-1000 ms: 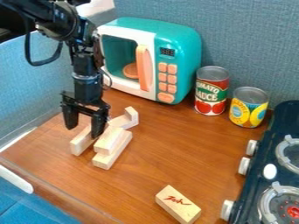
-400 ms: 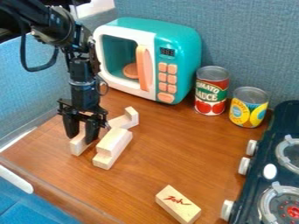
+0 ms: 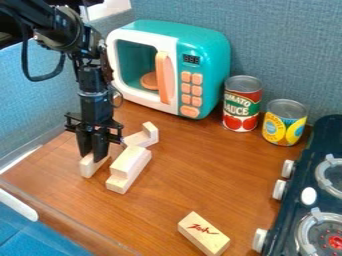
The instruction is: Put the white rectangle on top of the other white rectangle
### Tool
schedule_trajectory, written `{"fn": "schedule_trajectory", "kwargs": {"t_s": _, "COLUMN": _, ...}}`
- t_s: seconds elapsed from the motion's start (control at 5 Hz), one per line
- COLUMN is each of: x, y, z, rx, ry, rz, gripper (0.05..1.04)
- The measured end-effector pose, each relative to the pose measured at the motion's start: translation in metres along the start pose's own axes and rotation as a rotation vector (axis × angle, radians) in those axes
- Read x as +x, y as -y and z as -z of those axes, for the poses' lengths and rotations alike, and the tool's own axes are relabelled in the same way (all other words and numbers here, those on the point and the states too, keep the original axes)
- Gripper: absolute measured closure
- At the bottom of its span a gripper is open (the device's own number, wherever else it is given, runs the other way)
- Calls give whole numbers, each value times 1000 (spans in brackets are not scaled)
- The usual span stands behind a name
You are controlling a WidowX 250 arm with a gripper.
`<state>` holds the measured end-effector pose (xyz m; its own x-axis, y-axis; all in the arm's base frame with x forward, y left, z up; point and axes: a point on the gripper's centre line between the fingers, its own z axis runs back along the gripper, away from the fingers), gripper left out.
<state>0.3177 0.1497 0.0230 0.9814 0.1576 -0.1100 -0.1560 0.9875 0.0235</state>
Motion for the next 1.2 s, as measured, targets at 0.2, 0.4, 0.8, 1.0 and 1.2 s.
{"fn": "schedule_trajectory", "kwargs": {"t_s": 0.2, "x": 0, "y": 4, "z": -1, "rx": -19, "ry": 3, "rz": 1, "gripper": 828}}
{"fn": "schedule_trajectory", "kwargs": {"t_s": 0.4, "x": -7, "y": 17, "z": -46, "rx": -42, "ry": 128, "rz": 1, "gripper": 828}}
{"fn": "schedule_trajectory", "kwargs": {"t_s": 0.8, "x": -22, "y": 43, "z": -93, "rx": -63, "ry": 265, "rz": 74, "gripper": 828}}
{"fn": "schedule_trajectory", "kwargs": {"t_s": 1.0, "x": -14, "y": 72, "z": -87, "rx": -17, "ry": 233, "rz": 178, "gripper": 828}}
{"fn": "schedule_trajectory", "kwargs": {"t_s": 1.2, "x": -1, "y": 76, "z": -60, "rx": 3, "ry": 176, "rz": 187, "gripper": 828}}
